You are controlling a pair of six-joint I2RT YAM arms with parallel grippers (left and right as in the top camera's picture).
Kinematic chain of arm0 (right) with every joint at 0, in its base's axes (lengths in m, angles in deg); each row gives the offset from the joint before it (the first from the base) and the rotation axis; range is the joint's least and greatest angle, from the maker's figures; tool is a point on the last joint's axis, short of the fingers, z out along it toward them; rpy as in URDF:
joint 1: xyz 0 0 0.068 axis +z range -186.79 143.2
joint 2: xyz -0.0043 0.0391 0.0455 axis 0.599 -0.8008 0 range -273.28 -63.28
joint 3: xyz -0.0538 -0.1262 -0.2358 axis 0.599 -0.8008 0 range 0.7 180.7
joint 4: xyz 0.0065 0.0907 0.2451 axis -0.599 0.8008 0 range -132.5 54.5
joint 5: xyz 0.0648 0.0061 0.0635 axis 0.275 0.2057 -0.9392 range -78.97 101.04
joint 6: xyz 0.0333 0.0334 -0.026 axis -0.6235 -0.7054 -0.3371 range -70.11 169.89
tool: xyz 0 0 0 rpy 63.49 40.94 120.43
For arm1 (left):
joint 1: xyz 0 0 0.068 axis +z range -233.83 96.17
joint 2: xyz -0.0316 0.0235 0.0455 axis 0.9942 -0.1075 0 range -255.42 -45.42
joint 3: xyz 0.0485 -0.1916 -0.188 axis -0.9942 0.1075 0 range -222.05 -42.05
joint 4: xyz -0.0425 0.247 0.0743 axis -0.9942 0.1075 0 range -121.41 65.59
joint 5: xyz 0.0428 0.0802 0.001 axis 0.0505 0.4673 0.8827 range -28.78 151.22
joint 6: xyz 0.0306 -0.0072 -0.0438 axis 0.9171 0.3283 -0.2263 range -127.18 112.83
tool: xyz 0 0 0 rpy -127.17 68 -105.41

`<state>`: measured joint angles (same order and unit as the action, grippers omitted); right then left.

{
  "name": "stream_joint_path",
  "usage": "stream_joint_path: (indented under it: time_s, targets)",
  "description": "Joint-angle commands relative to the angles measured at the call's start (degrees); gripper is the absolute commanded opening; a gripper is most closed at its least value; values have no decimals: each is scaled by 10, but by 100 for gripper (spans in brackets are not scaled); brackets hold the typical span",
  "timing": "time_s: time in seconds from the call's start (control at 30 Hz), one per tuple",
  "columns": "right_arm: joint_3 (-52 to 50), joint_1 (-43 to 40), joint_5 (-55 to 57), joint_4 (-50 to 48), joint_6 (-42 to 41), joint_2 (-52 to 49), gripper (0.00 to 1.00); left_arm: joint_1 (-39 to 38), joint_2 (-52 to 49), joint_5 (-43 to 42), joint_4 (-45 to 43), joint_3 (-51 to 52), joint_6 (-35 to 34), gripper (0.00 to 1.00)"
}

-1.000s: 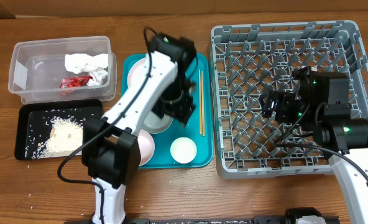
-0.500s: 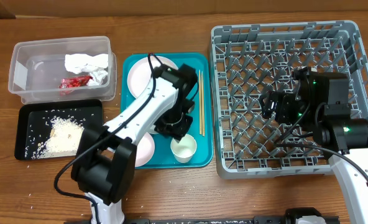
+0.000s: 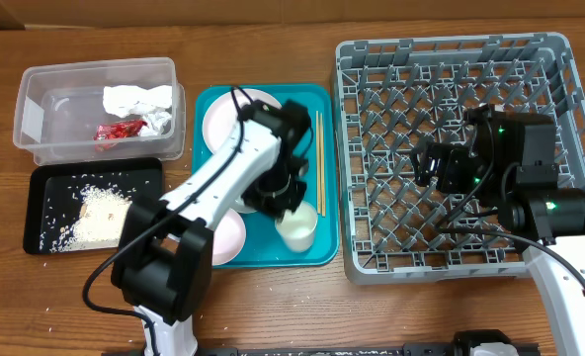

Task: Sort waste into correct bins and load items into the dishwasher

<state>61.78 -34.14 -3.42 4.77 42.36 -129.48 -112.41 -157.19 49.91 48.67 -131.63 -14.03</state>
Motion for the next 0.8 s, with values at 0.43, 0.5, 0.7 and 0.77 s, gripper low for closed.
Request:
stream_joint_path:
  time_s: [0.43,0.5,0.7,0.77]
  targets:
    - [-7,56,-469,-418,-172,-149,97,228,8,-539,70,-241,154,4]
    - [-7,65,-505,-486,-196,-172,97,231,8,-562,85,-241,166,4]
    - [-7,105,-519,-590,-236,-206,96,230,8,-575,106,-241,176,4]
    - [-7,118,-519,-605,-236,-206,94,229,8,-575,106,-241,176,4]
